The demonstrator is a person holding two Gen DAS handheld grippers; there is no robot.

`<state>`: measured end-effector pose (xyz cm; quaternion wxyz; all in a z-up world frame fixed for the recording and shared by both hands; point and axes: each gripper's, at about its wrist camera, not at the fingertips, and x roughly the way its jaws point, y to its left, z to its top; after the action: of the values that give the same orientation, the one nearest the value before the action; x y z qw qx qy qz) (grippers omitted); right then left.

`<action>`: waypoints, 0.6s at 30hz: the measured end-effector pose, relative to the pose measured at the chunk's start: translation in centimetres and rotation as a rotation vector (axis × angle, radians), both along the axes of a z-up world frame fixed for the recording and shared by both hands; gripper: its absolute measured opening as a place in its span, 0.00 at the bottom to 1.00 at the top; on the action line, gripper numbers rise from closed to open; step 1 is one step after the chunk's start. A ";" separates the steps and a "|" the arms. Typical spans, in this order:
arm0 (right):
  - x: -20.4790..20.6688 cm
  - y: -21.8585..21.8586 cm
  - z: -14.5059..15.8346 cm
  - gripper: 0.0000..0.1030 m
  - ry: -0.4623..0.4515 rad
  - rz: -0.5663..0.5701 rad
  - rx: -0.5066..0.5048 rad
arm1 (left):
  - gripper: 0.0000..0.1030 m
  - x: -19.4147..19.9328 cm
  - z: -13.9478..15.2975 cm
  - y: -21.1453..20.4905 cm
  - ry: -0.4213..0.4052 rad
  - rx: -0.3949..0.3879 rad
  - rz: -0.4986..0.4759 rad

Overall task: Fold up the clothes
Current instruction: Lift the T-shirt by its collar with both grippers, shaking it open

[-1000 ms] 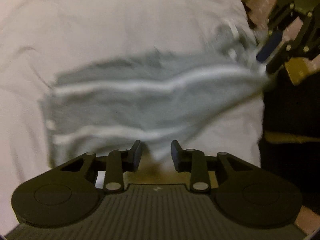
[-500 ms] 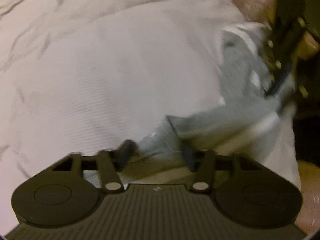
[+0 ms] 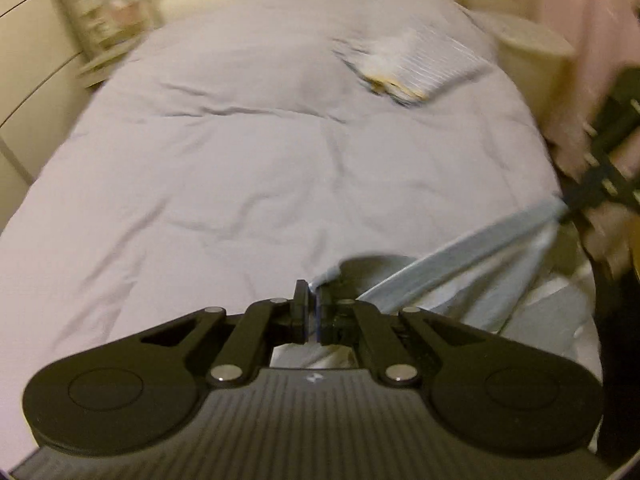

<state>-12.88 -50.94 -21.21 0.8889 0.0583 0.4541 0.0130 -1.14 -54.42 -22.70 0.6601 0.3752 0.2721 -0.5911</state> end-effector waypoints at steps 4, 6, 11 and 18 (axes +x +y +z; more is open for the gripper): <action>0.0 3.1 -3.3 0.08 0.135 0.178 0.093 | 0.00 1.0 -2.8 -0.9 0.010 0.050 0.066; -0.3 4.2 -4.3 0.07 0.180 0.223 0.136 | 0.00 1.2 -4.3 -1.1 0.019 0.083 0.087; -0.1 2.2 -4.3 0.18 0.137 0.047 0.184 | 0.00 0.0 -4.9 0.0 0.019 0.099 0.073; 4.1 -6.9 -9.2 0.46 0.153 -0.148 0.262 | 0.00 -1.2 -3.0 3.6 -0.003 0.032 0.025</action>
<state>-8.80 -57.84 -30.41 0.8350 0.2080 0.5094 0.0023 -2.35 -50.86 -25.66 0.6617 0.3832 0.2856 -0.5777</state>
